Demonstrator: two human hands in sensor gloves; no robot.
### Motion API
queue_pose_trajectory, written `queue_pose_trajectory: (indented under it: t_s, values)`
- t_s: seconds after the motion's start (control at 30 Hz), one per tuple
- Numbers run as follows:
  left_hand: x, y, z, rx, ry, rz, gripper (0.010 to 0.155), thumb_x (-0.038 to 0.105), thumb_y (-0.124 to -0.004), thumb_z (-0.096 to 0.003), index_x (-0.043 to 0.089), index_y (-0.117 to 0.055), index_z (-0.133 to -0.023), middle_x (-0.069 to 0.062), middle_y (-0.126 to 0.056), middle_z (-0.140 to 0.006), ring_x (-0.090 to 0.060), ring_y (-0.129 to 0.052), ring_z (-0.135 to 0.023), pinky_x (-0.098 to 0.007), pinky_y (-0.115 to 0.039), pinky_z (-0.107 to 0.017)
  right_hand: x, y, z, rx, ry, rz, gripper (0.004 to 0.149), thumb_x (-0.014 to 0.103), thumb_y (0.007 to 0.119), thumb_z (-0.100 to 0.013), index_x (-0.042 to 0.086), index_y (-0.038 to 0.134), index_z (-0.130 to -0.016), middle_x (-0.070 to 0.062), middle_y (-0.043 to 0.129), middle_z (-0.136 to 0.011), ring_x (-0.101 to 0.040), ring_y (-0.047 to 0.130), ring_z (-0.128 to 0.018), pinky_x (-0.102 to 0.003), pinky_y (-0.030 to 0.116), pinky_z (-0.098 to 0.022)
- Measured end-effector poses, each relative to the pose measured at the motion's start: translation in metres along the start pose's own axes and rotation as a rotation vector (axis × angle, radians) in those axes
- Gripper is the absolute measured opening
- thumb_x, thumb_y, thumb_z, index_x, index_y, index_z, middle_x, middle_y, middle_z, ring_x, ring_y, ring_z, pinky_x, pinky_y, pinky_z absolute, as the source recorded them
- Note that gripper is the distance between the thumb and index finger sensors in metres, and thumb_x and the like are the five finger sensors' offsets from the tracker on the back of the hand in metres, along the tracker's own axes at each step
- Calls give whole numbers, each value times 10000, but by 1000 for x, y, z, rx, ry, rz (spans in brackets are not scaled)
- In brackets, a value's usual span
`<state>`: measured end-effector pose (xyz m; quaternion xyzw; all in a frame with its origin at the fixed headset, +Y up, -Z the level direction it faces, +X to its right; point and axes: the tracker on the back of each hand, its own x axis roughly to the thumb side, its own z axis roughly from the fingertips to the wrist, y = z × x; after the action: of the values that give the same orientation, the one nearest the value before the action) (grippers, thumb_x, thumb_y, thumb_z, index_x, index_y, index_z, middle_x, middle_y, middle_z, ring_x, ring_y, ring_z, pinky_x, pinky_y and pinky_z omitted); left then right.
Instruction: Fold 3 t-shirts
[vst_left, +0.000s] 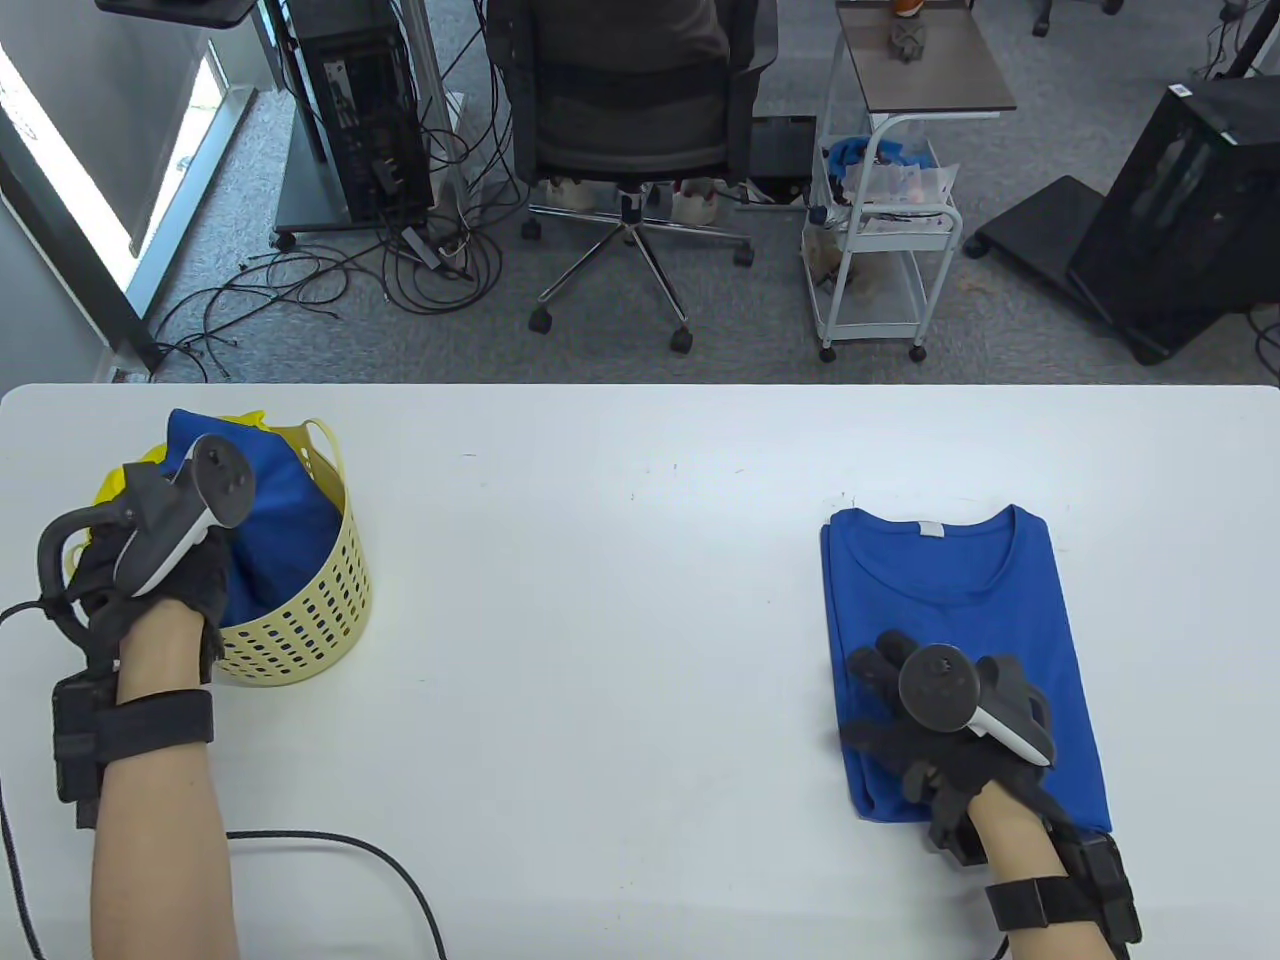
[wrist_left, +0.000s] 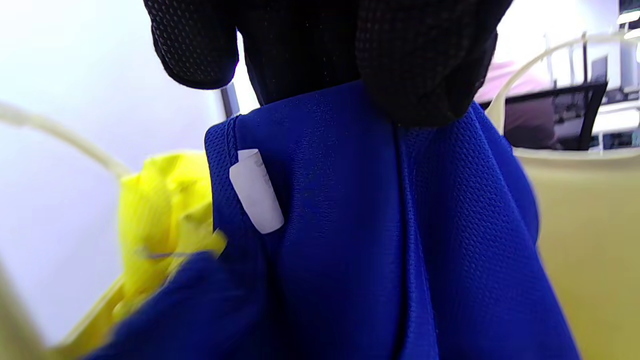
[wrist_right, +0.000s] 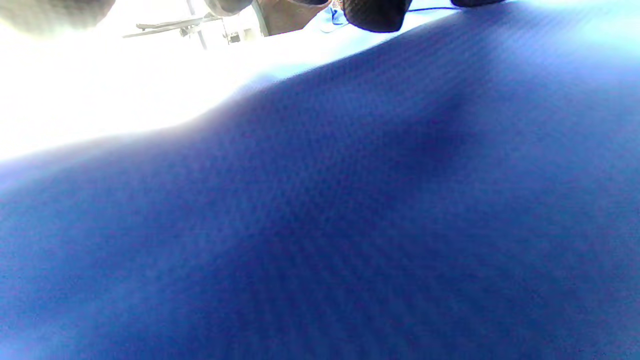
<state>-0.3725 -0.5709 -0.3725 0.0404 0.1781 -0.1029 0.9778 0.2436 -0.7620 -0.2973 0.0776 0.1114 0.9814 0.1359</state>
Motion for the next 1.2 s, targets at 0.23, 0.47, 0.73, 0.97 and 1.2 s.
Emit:
queue_pose_trajectory:
  t_s: [0.23,0.47,0.73,0.97,1.2]
  values:
    - [15,34,18,67,-30,26,424,381,-738,-410,317,-704,-828,75,-834,-813,-156,-827,-770,-417,-736,-664,-2,-6,4,-24,-6,-25,713,572,744,-377,331,469,-990,-58,321,-1130,-447,484,-1018,-726,420,-709]
    - [21,76,41,147,-45,72,469,351,-657,-425,298,-663,-891,27,-817,-776,-175,-816,-702,-423,-740,-629,-3,-12,7,-50,-17,-44,707,571,738,-381,332,470,-990,-59,316,-1131,-447,481,-1020,-726,421,-710]
    - [30,147,79,242,-100,170,476,335,-633,-428,268,-636,-899,4,-793,-774,-198,-804,-670,-425,-736,-610,-9,-16,10,-65,-4,-81,705,569,736,-382,331,470,-991,-57,311,-1132,-446,475,-1023,-726,417,-712]
    - [50,206,111,337,-161,188,476,336,-630,-431,269,-636,-902,5,-792,-776,-180,-806,-670,-422,-738,-610,-12,-18,11,-67,5,-100,703,568,735,-384,331,469,-991,-61,306,-1132,-447,475,-1022,-727,417,-711]
    - [76,257,146,431,-257,274,473,345,-643,-433,270,-650,-900,8,-804,-774,-179,-814,-673,-424,-741,-615,-14,-20,11,-74,9,-119,704,567,734,-384,331,468,-991,-60,302,-1133,-445,474,-1023,-726,415,-713]
